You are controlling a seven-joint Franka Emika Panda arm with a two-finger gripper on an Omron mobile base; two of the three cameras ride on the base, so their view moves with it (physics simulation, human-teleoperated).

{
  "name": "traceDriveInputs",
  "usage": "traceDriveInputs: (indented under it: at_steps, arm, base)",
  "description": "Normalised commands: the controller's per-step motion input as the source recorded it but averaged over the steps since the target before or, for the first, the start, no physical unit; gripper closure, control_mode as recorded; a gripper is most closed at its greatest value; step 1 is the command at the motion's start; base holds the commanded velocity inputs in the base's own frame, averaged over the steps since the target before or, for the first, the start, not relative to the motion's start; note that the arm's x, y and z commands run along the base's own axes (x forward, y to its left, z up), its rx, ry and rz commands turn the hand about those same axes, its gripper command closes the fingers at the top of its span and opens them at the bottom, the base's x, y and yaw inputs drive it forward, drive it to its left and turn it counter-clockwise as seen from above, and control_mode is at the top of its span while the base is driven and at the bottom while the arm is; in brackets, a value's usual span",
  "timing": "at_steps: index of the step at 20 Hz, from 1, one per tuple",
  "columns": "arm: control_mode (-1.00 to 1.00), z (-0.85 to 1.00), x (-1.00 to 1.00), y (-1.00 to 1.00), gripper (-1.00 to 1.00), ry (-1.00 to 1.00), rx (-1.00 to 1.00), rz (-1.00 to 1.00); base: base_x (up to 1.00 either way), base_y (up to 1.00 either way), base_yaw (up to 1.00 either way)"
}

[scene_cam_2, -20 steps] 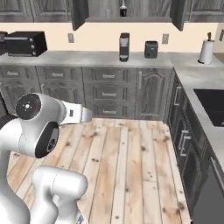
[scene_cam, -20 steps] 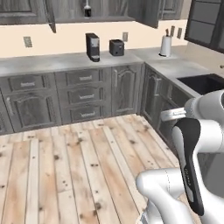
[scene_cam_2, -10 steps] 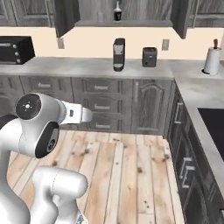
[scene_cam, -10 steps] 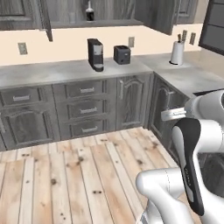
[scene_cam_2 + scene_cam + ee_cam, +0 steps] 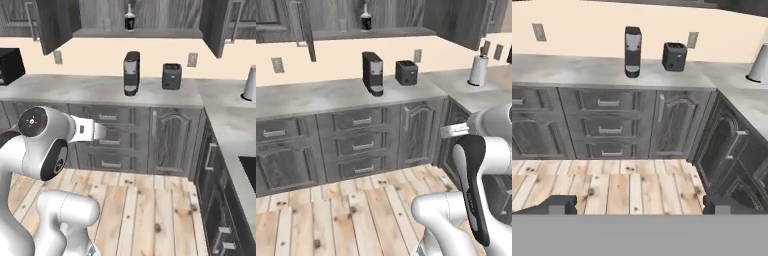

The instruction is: There is a bowl on the dining counter. Grab a lemon wedge from the fridge and place it in the bowl. Then get the liquor bottle and glass cup from the cabinet and place them next to the bowl.

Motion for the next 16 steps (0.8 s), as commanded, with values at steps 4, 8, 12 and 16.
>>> traceDriveInputs:
  at_steps: [4,8,12,16]
  arm:
    - [1.00,0.00,0.00,0.00,-1.00,0.00,0.00,0.00]
    - [1.00,0.00,0.00,0.00,-1.00,0.00,0.00,0.00]
    - [1.00,0.00,0.00,0.00,-1.00,0.00,0.00,0.00]
    - [1.00,0.00,0.00,0.00,-1.00,0.00,0.00,0.00]
  base:
    - [1.00,-0.12,0.02]
    - [1.00,-0.16,0.02]
    - [1.00,-0.18,0.02]
    - [1.00,-0.19,0.01]
